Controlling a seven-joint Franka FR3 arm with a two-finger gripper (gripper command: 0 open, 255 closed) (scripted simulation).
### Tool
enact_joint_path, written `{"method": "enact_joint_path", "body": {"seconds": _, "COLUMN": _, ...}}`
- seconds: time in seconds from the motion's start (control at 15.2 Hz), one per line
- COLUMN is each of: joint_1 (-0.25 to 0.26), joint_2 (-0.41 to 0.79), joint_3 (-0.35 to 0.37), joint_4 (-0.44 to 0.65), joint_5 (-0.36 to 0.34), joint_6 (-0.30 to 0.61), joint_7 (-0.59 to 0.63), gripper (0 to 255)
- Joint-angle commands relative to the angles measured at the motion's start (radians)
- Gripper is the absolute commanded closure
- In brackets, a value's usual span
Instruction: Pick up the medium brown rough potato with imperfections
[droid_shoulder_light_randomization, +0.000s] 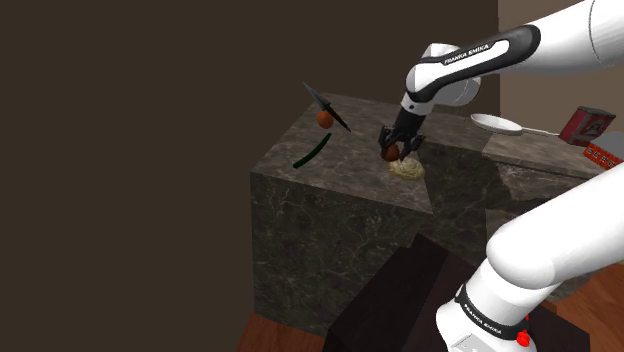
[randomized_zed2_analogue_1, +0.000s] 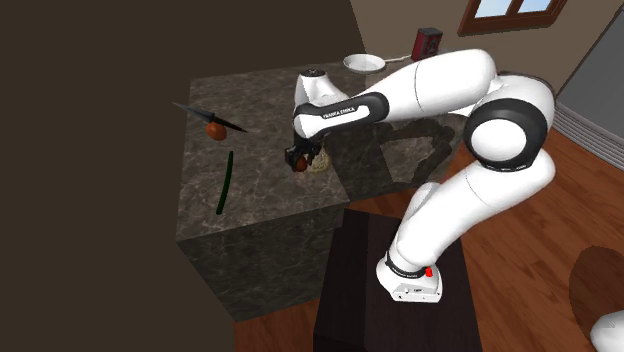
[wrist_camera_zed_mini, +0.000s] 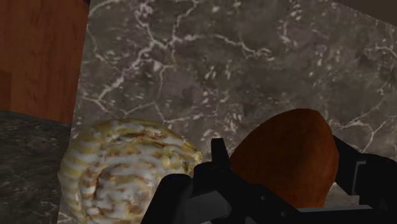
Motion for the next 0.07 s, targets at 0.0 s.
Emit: {"method": "enact_joint_path", "body": {"seconds": 0.0, "joint_1": -0.001, "joint_2": -0.006, "joint_3": 0.0, "joint_4": 0.004, "joint_5": -0.001, "joint_6": -0.011, "joint_7": 0.001, "gripper": 255}}
